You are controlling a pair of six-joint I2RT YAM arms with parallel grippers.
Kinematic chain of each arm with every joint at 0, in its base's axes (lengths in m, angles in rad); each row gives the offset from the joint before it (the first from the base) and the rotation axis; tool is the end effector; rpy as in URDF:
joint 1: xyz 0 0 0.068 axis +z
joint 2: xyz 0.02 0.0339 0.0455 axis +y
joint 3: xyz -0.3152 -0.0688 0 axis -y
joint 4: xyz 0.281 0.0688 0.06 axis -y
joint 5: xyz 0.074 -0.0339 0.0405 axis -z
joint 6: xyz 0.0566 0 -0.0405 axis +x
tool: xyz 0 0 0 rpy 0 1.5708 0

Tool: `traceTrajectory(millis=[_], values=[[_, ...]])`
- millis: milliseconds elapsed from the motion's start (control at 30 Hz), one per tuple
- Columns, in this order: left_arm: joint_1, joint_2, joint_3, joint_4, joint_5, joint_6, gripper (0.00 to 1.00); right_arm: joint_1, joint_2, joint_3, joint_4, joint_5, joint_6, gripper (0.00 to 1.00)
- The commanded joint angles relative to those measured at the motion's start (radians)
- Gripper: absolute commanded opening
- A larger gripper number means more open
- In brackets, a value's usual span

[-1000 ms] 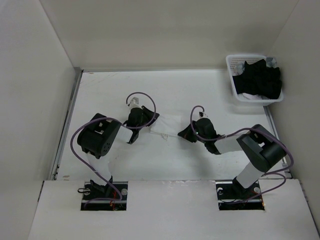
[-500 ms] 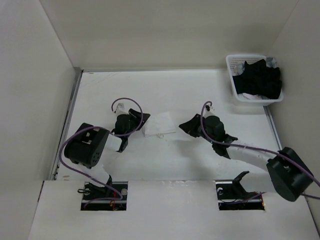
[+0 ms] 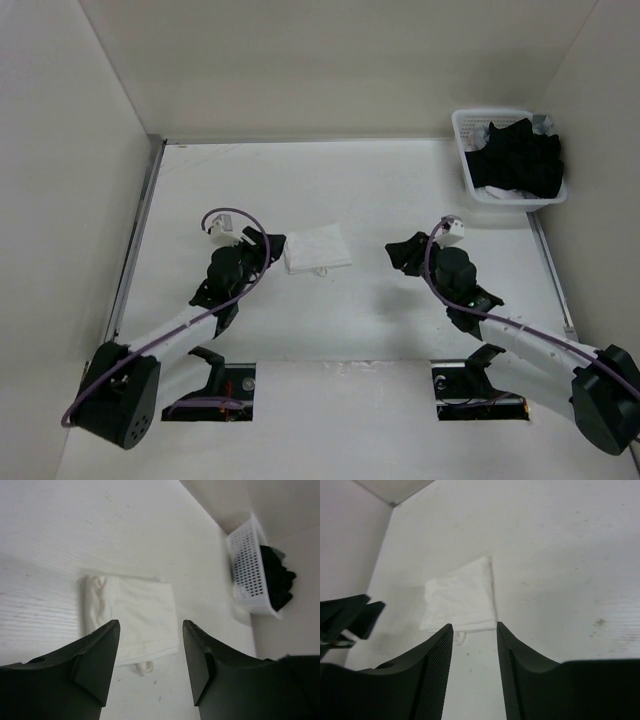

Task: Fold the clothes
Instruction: Fold the tank top

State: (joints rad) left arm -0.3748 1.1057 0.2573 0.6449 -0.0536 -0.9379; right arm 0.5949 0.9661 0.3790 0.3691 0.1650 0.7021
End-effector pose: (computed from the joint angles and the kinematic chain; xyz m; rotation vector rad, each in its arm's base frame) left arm 0.2219 -0.0840 0.1977 -0.5569 1.7791 -0.8870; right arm 0.1996 0.1239 0.2390 0.2218 1.8413 0.7753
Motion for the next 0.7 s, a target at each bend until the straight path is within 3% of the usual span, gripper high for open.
traceTrajectory(millis=[0, 200, 400, 433, 467, 667], values=[[-0.046, -0.142, 0.022, -0.339, -0.162, 0.18, 0.53, -0.002, -0.036, -0.057, 0.076, 0.151, -0.084, 0.48], [-0.144, -0.245, 0.095, -0.652, -0.279, 0.215, 0.6, -0.007, 0.008, -0.089, 0.119, 0.18, -0.076, 0.58], [-0.166, -0.268, 0.128, -0.792, -0.327, 0.171, 0.63, -0.013, -0.015, -0.1, 0.103, 0.214, -0.073, 0.76], [-0.155, -0.276, 0.126, -0.815, -0.333, 0.171, 0.63, -0.013, -0.021, -0.103, 0.102, 0.217, -0.072, 0.84], [-0.138, -0.286, 0.125, -0.842, -0.342, 0.169, 0.63, -0.014, -0.029, -0.106, 0.099, 0.217, -0.072, 1.0], [-0.072, -0.329, 0.135, -0.89, -0.335, 0.159, 0.64, -0.039, -0.043, -0.107, 0.073, 0.214, -0.059, 1.0]])
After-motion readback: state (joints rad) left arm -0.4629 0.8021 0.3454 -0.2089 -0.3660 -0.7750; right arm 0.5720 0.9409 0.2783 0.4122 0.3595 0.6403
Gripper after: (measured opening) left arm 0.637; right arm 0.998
